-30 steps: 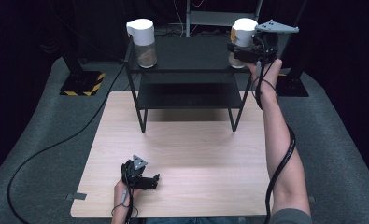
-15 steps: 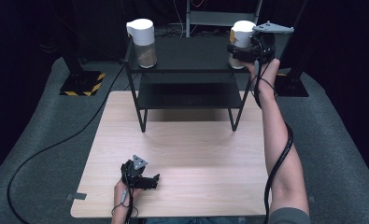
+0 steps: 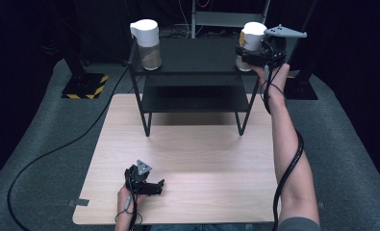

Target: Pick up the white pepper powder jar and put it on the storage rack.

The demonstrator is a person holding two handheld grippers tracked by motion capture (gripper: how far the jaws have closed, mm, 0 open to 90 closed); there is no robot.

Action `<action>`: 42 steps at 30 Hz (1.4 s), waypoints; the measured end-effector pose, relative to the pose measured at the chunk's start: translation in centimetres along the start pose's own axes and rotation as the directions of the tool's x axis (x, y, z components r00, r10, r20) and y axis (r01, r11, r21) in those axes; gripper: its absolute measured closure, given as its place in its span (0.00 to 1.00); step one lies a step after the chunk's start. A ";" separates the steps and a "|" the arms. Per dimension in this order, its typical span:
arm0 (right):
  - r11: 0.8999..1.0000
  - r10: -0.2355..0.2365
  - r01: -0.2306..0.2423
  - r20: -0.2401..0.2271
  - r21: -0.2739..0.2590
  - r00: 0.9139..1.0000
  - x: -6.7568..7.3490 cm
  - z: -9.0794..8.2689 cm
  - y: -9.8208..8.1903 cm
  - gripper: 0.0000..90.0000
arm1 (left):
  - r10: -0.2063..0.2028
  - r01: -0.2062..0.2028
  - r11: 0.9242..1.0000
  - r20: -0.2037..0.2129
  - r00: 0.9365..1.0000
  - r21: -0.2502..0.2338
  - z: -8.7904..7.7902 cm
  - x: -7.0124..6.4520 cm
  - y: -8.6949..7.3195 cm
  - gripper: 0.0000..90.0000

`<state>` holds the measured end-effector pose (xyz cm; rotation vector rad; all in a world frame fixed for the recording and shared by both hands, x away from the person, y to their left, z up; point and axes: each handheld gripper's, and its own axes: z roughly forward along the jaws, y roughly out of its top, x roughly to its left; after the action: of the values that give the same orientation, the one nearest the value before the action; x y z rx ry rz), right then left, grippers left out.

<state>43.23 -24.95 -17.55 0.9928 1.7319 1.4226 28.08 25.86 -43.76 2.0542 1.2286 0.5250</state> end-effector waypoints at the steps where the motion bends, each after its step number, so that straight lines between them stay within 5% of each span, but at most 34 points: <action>1: 1.000 0.000 0.000 0.000 0.003 1.000 0.0 0.0 0.1 0.33 | 0.000 0.000 1.000 0.000 1.000 0.000 0.0 0.0 0.0 0.02; 12: 1.000 -0.010 0.009 0.004 0.017 1.000 0.1 0.0 0.4 0.33 | 0.001 -0.001 1.000 0.000 1.000 0.000 0.0 0.0 0.0 0.02; 19: 0.997 -0.024 0.022 0.023 0.076 0.999 0.3 -0.4 1.8 0.15 | 0.000 0.000 1.000 0.000 1.000 0.000 0.0 0.0 0.0 0.02; 25: 0.979 -0.049 0.049 -0.007 0.199 0.999 -0.1 -0.9 3.7 0.07 | 0.000 0.000 1.000 0.000 1.000 0.000 0.0 0.0 0.0 0.02; 32: 0.945 -0.111 0.123 -0.057 0.304 0.992 0.2 -2.2 4.7 0.02 | 0.001 -0.001 1.000 0.001 1.000 0.001 0.0 0.0 0.0 0.02; 37: 0.920 -0.174 0.189 -0.076 0.343 0.982 1.2 -3.5 4.0 0.00 | 0.002 -0.002 1.000 0.001 1.000 0.001 0.0 0.0 0.0 0.02; 42: 0.907 -0.197 0.220 -0.100 0.358 0.975 1.8 -4.9 1.8 0.00 | 0.002 -0.002 1.000 0.001 1.000 0.001 0.0 0.0 0.0 0.02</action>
<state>38.36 -25.44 -15.00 0.9232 2.1327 1.0222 28.11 25.88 -43.75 2.0559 1.2267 0.5244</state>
